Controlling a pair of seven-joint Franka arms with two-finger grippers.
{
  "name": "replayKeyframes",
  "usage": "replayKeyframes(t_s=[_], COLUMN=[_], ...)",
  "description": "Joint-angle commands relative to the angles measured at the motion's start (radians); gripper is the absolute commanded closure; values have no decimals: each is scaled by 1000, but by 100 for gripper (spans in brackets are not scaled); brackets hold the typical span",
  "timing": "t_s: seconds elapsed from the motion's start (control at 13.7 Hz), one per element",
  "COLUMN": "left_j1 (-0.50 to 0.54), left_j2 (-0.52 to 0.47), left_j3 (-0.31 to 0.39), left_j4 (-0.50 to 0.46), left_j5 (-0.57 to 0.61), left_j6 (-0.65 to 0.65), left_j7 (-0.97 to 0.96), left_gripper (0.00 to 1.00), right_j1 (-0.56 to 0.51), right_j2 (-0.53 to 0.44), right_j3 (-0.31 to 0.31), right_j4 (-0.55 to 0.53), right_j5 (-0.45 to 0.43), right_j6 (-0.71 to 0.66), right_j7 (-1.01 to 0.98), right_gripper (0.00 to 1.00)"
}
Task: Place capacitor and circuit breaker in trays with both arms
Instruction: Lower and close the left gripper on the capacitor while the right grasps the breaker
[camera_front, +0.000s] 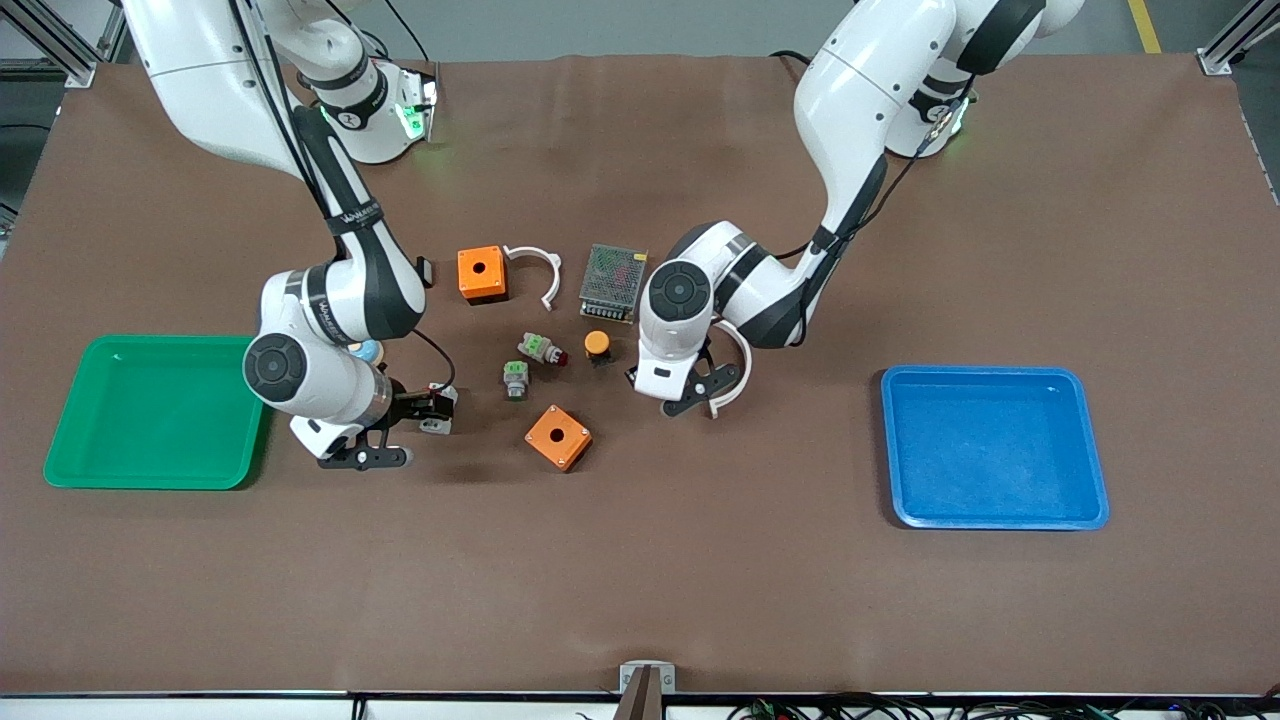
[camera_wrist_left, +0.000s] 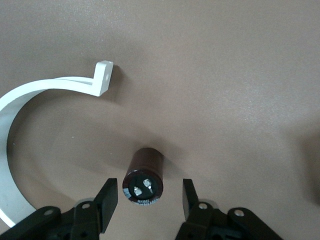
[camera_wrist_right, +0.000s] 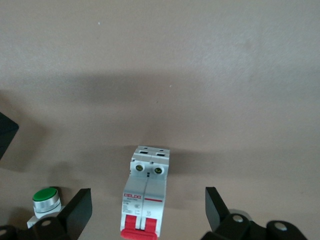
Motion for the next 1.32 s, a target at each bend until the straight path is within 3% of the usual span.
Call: replayKeyframes(t_s=[0.0,0.15,0.37,0.66,0.8,0.95,1.24], left_j1=[-21,-21,-18,-19,-8,24,139], left_j2=[7,5,5,3,-18,-52,-191], left_j3=[14,14,13,13,14,23,23], left_j4=[14,12,14,17,20,23,17], left_j5=[51,57,56,56,57,77,93], left_j6=[-4,-7,-12,-12,-13,-13,-93], left_j7=[-34,-60,-61,-124,-121,-77,81], left_gripper=[45,45,61,99,100,100,100], right_j1=[26,27,29,33,39,42,23], right_j2=[10,19,19,19,19,17,-4], right_j3=[-7,-7,-7,-6,-6,-6,-12], right_j4=[-8,-17,-55,-62,-62,-60,-42], right_j5=[12,12,12,12,12,13,12], right_j6=[11,12,47,49,48,48,-3], right_j7=[30,30,33,61,99,102,87], right_gripper=[0,0,3,50,69,82,89])
